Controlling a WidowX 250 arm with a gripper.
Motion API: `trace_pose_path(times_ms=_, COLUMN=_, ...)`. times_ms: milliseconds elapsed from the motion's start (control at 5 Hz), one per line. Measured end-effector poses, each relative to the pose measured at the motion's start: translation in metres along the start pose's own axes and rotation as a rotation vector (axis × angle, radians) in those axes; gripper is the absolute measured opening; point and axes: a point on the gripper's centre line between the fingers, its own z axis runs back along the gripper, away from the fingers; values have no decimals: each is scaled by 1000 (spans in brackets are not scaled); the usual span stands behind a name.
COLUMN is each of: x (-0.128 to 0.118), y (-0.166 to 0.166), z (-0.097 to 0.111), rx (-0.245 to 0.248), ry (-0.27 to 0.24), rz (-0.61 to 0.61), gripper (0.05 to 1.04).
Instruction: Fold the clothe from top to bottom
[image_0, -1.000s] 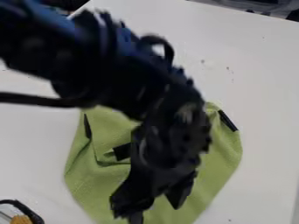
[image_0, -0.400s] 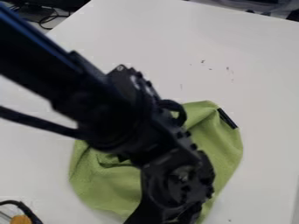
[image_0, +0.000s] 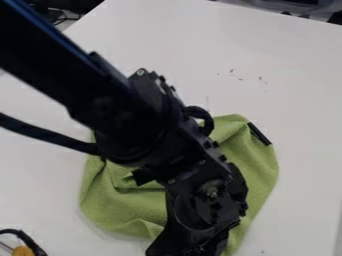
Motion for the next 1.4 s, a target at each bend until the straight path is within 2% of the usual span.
trace_pose_path(times_ms=200, x=2, y=2, z=3, rx=49, ry=-3, rz=-14, gripper=383)
trace_pose_path(times_ms=400, x=20, y=14, z=19, rx=212, ry=-46, rz=-9, gripper=181)
trace_pose_path(times_ms=600, x=42, y=-5, z=49, rx=229, ry=-64, rz=-25, gripper=81)
trace_pose_path(times_ms=800, x=83, y=-26, z=73, rx=203, ry=-79, rz=-16, gripper=68)
trace_pose_path(times_ms=1000, x=134, y=-42, z=68, rx=121, ry=-44, rz=16, gripper=67)
trace_pose_path(times_ms=1200, x=164, y=-53, z=38, rx=41, ry=21, rz=7, gripper=94)
trace_pose_path(times_ms=1400, x=172, y=-54, z=29, rx=12, ry=39, rz=6, gripper=268)
